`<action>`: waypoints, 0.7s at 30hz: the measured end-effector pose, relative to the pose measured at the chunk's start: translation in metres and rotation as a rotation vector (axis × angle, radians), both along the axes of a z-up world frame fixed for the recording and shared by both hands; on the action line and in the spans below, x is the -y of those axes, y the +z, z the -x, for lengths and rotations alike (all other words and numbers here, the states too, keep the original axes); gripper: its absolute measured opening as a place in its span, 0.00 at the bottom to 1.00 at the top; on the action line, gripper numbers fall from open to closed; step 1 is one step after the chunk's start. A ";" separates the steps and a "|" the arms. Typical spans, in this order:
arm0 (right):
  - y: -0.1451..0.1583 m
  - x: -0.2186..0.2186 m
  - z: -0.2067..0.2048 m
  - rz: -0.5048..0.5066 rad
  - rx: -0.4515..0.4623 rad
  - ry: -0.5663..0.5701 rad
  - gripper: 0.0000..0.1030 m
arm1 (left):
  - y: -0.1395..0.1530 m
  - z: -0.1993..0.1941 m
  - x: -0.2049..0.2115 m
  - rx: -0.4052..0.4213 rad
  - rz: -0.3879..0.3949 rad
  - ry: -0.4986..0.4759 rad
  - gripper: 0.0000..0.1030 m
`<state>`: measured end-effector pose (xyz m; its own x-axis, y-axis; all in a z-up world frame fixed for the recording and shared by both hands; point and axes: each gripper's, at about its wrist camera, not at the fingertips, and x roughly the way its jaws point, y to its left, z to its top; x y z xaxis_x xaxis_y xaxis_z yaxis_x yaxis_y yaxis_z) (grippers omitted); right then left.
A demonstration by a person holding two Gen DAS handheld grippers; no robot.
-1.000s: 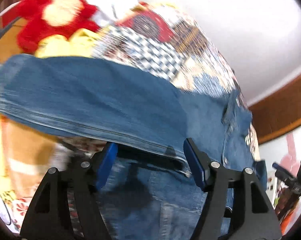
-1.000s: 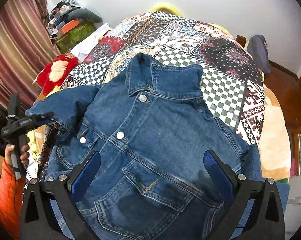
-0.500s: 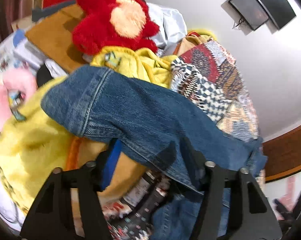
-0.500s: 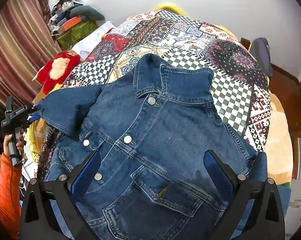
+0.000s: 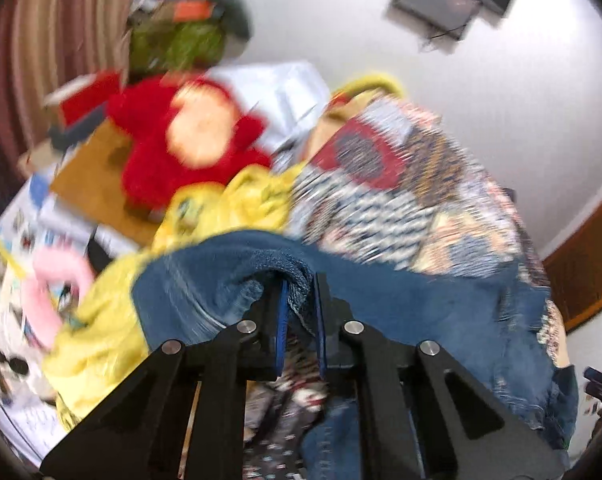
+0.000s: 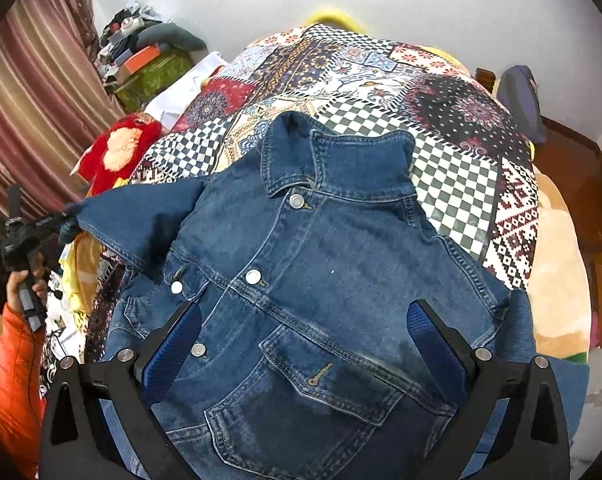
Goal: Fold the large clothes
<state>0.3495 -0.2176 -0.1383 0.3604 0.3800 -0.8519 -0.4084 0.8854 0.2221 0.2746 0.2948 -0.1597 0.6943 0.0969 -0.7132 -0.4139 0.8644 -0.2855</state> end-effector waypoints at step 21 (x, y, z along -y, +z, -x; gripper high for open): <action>0.021 0.074 0.003 -0.095 0.046 -0.111 0.99 | -0.016 -0.105 0.334 -0.142 -0.020 -0.789 0.09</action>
